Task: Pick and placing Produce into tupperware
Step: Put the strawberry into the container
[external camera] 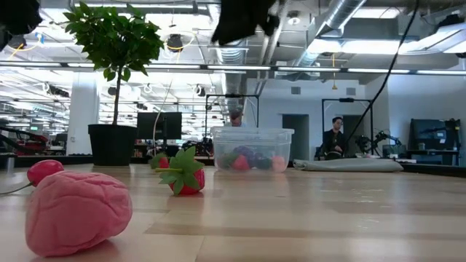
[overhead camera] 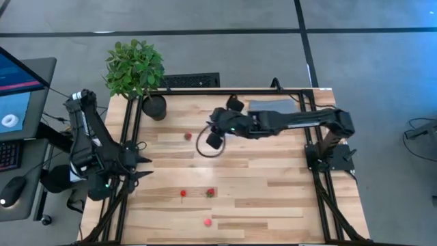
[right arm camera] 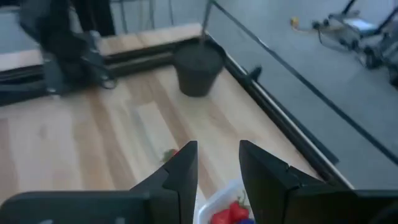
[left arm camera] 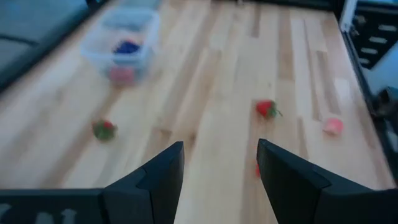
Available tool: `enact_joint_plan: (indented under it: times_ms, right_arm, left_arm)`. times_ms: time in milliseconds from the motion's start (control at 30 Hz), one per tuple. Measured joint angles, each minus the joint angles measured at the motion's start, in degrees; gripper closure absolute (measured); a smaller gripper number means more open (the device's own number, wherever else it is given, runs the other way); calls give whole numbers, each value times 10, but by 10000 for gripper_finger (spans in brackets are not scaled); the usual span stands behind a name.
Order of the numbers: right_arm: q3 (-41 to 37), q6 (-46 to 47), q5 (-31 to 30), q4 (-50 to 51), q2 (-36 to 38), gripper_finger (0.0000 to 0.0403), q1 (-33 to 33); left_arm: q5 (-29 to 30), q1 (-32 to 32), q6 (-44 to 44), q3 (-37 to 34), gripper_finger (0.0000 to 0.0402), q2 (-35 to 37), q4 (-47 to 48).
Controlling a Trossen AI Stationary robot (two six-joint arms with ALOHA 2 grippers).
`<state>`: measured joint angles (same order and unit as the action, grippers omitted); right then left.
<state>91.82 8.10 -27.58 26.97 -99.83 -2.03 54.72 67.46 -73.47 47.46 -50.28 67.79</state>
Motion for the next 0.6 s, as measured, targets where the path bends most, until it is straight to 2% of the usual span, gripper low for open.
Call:
enact_joint_plan:
  times_ms: [267,467,600]
  right_arm:
    - [-1,-2,-121,115,96,263,-73]
    - [-21,25,-191,193,165,262,-134]
    - [-81,51,-227,208,225,262,-167]
  left_arm:
    - [119,-4,-35,-40,209,-2,21]
    - [135,-45,-129,-81,209,-2,17]
    - [136,-80,-187,-95,209,-5,12]
